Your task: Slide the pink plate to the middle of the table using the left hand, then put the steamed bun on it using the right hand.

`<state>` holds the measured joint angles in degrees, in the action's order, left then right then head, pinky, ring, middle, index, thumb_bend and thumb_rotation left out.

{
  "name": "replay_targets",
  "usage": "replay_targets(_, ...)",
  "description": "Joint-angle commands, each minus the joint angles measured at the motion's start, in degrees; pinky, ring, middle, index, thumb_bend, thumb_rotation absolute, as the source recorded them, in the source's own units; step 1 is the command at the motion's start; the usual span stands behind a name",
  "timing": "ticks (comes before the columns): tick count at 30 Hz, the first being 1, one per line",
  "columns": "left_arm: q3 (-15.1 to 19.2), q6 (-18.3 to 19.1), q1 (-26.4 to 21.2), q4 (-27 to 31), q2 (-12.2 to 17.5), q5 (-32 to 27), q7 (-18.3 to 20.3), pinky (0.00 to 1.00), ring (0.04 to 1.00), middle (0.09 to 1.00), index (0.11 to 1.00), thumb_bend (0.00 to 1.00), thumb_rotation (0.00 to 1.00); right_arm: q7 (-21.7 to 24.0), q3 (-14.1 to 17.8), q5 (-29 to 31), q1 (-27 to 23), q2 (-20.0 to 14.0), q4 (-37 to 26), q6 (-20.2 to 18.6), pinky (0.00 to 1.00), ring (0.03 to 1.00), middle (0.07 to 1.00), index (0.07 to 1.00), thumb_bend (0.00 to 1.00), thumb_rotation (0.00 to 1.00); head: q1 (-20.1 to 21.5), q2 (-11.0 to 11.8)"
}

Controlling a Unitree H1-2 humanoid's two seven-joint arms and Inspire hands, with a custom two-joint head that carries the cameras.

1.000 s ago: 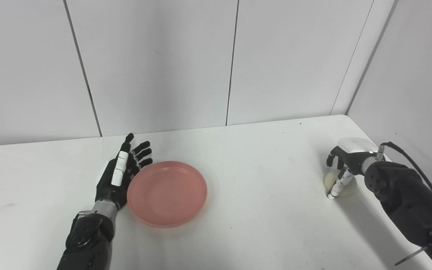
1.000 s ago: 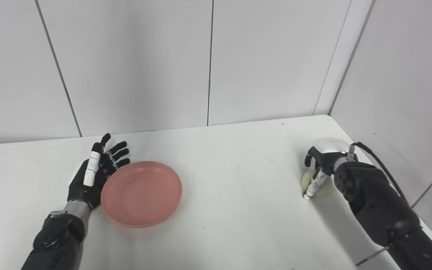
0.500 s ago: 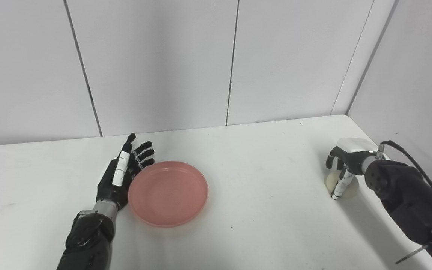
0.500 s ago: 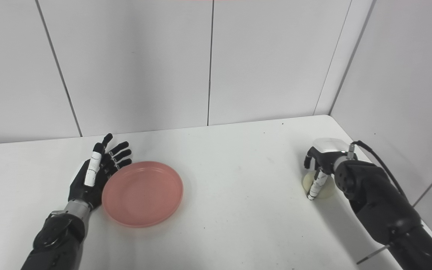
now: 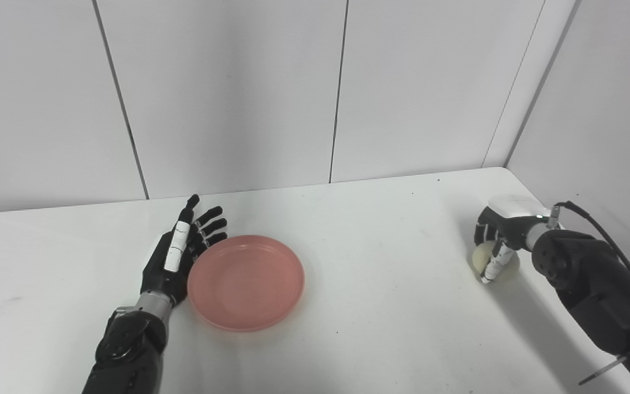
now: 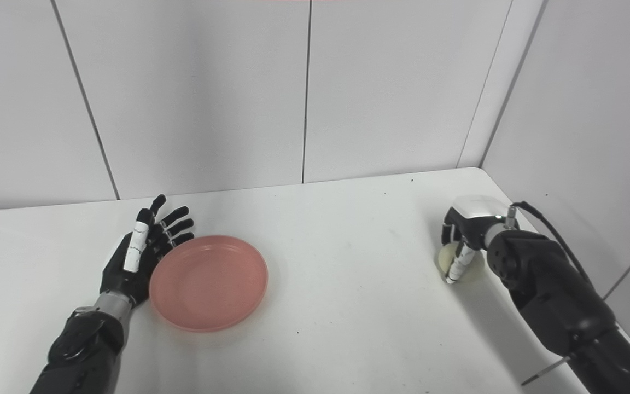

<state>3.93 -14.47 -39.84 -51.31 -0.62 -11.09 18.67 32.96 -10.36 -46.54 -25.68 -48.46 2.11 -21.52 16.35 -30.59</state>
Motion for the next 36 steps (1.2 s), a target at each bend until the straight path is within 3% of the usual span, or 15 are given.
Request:
replay_targets(1, -0.16, 3.11, 1.40, -1.23, -0.14, -0.37, 0.19, 0.75, 0.811, 0.851, 1.000, 0.95, 0.83, -0.90, 1.76, -0.42, -3.15, -2.11, -3.64, -0.06, 0.36, 0.428, 0.499, 0.480, 0.53, 0.07, -0.10, -0.03)
replay_targets(5, -0.22, 3.22, 1.52, -1.06, -0.24, -0.36, 0.26, 0.75, 0.808, 0.850, 1.000, 0.94, 0.83, -2.00, 2.50, 1.17, -3.72, -1.48, -6.83, 1.89, 0.25, 0.320, 0.420, 0.487, 0.53, 0.01, -0.17, -0.02)
replay_targets(8, -0.22, 3.21, 1.50, -1.21, -0.39, -0.38, 0.19, 0.76, 0.806, 0.849, 1.000, 0.96, 0.83, -0.95, 2.46, 1.21, -4.20, -0.99, -11.06, 1.34, 0.19, 0.250, 0.464, 0.483, 0.53, 0.01, -0.29, 0.00)
replay_targets(13, -0.06, 2.78, 1.26, -2.18, -0.81, -0.56, 0.37, 0.77, 0.798, 0.845, 1.000, 0.98, 0.81, 3.30, 0.55, -0.43, -7.20, 0.98, -18.73, -0.39, 0.26, 0.342, 0.418, 0.504, 0.53, 0.01, -1.80, 0.25)
replay_targets(17, 0.06, 2.40, 1.23, -2.47, -1.42, -0.57, -0.11, 0.77, 0.790, 0.837, 1.000, 0.99, 0.81, 5.86, 0.05, 0.19, -9.40, 3.19, -22.39, -0.18, 0.26, 0.336, 0.406, 0.516, 0.53, 0.00, -4.18, 0.37)
replay_targets(20, -0.27, 1.97, 1.11, -2.85, -2.03, -0.12, -0.91, 0.76, 0.787, 0.833, 1.000, 1.00, 0.80, 6.90, -1.15, 0.19, -11.64, 5.81, -24.28, 0.64, 0.22, 0.295, 0.459, 0.491, 0.53, 0.00, -7.48, 0.37)
replay_targets(23, -0.51, 1.63, 1.02, -3.10, -2.89, 0.27, -1.91, 0.76, 0.789, 0.829, 1.000, 0.99, 0.79, 7.43, -2.17, -0.17, -13.29, 8.21, -24.56, 0.91, 0.21, 0.272, 0.471, 0.485, 0.53, 0.00, -10.59, 0.49)
replay_targets(28, -0.81, 0.78, 0.36, -4.83, -4.10, 0.87, -3.62, 0.76, 0.780, 0.834, 1.000, 0.99, 0.80, 5.79, -2.78, 1.86, -14.55, 10.55, -21.58, 4.55, 0.27, 0.344, 0.425, 0.523, 0.53, 0.00, -14.37, 0.83)
replay_targets(32, -1.26, -0.44, -0.27, -6.61, -5.04, 1.67, -4.99, 0.74, 0.757, 0.826, 1.000, 1.00, 0.81, 3.94, -3.26, 3.80, -15.37, 13.29, -19.68, 7.34, 0.23, 0.306, 0.420, 0.523, 0.52, 0.01, -17.06, 1.02)
replay_targets(36, -1.38, -1.82, -0.26, -7.27, -5.59, 1.74, -5.12, 0.72, 0.742, 0.821, 1.000, 0.96, 0.81, 3.94, -5.03, 3.46, -16.67, 17.20, -19.10, 7.31, 0.20, 0.283, 0.414, 0.519, 0.52, 0.01, -18.58, 1.39)
